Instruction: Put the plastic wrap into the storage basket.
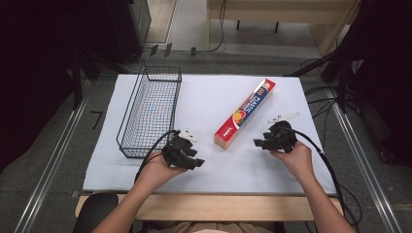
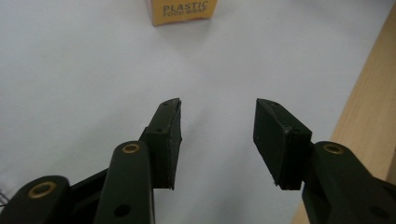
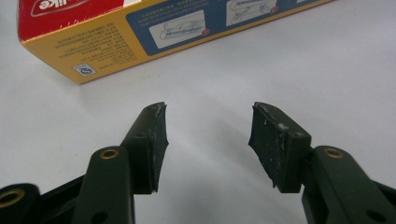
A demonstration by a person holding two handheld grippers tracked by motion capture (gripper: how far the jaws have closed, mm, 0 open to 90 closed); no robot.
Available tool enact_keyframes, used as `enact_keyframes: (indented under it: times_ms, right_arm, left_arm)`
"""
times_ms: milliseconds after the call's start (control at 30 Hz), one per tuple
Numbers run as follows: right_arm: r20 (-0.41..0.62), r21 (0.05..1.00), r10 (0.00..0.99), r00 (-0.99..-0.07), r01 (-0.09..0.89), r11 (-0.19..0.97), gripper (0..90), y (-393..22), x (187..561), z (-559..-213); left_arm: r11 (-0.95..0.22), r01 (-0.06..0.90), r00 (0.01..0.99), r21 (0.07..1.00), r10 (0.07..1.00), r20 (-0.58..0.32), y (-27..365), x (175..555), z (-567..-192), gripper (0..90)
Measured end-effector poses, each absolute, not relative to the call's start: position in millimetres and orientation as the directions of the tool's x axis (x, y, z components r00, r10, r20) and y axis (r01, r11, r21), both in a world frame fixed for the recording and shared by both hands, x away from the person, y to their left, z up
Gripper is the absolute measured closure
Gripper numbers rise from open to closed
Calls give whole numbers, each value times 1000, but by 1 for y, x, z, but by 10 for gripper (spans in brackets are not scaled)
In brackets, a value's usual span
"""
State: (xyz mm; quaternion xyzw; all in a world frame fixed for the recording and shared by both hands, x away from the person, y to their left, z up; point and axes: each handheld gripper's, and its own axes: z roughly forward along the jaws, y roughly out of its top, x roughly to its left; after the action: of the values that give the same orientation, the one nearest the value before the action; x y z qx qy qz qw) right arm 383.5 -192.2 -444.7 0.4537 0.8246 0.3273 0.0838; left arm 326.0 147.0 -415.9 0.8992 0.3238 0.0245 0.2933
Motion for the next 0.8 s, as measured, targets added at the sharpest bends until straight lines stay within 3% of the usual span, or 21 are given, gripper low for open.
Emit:
enact_keyframes:
  times_ms: [233, 667, 800]
  right_arm:
    - [168, 614, 815, -555, 705, 353, 448, -192, 384, -444]
    - [144, 624, 817, -559, 691, 364, 424, -190, 378, -443]
    - [151, 624, 817, -557, 694, 358, 423, -189, 378, -443]
  left_arm:
    - [-603, 550, 806, 578, 564, -179, 153, 322, -404, 405]
    - [-589, 536, 812, 604, 556, -178, 156, 327, -404, 375]
    - [-556, 567, 793, 607, 569, -219, 157, 330, -405, 381]
